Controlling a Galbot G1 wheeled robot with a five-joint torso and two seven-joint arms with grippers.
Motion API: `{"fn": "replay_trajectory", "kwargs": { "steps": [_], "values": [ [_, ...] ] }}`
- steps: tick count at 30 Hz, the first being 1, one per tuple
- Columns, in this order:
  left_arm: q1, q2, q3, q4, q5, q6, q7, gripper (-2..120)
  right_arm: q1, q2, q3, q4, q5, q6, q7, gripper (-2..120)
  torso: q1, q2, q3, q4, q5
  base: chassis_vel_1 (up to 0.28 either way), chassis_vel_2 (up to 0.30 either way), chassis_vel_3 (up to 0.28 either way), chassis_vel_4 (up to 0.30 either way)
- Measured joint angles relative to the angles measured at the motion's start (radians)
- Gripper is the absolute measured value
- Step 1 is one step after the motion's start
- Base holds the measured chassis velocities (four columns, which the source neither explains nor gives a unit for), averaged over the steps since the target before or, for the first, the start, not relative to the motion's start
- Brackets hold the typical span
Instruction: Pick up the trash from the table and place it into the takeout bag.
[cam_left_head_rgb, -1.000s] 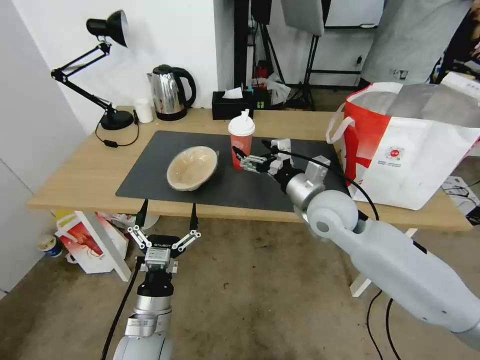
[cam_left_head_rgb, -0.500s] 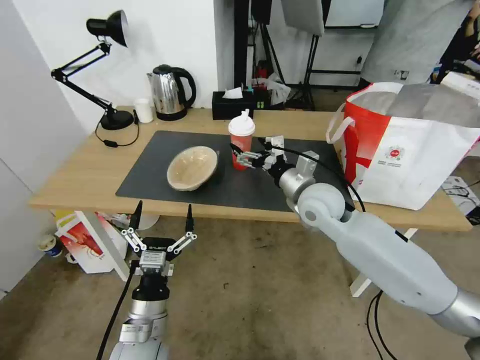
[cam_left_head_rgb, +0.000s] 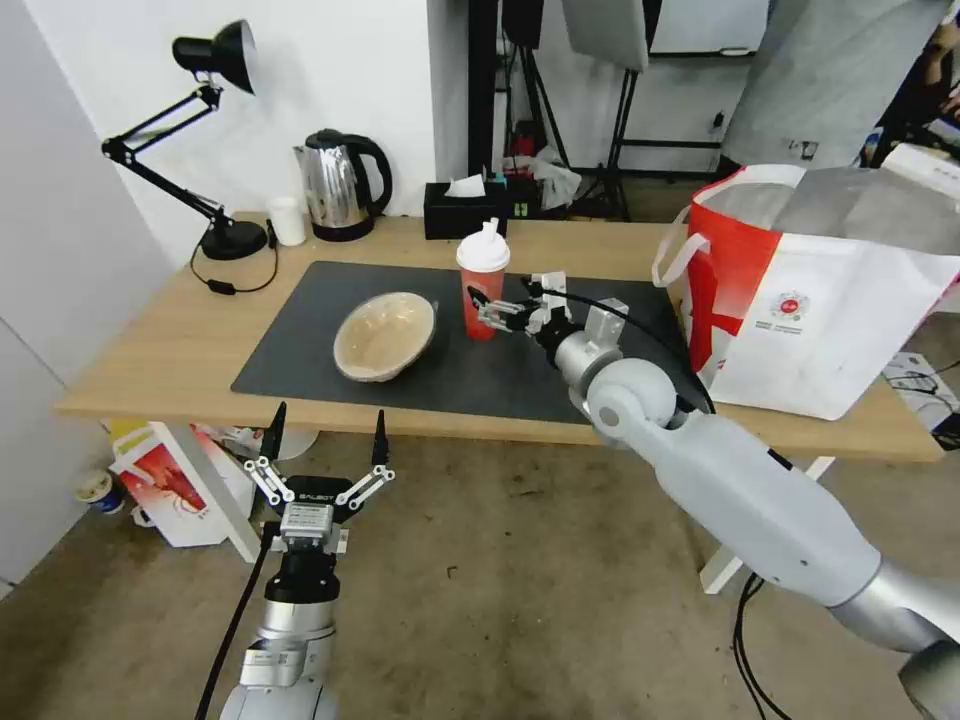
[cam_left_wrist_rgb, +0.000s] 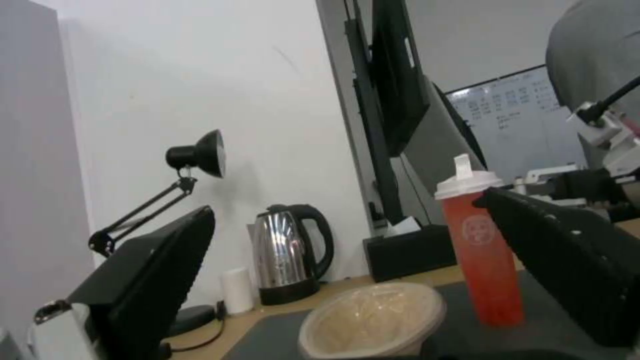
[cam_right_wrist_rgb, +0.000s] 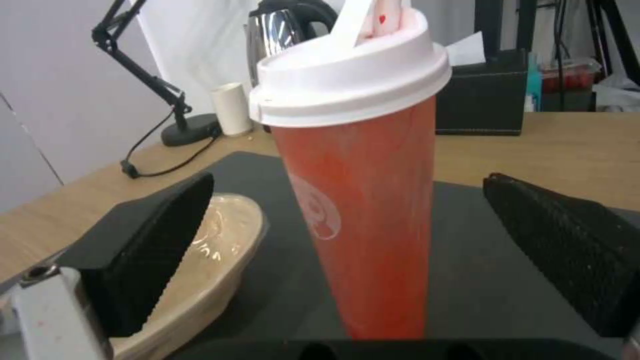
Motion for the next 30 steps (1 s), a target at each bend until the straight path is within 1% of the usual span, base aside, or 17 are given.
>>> {"fn": "replay_trajectory", "kwargs": {
  "steps": [6,30],
  "values": [
    [0.002,-0.001,-0.006,-0.006,0.000,0.000,0.000,100,0.028,0.028,-0.011,-0.059,-0.012,0.016,-0.015,100,0.000,0.000,0.000,0.0000,0.0000,0.000,0.000,0.000,0.000],
    [0.006,-0.005,-0.011,-0.009,-0.001,-0.005,0.000,100,0.069,0.103,-0.028,-0.190,-0.018,0.017,-0.024,100,0.000,0.000,0.000,0.0000,0.0000,0.000,0.000,0.000,0.000]
  ]
}}
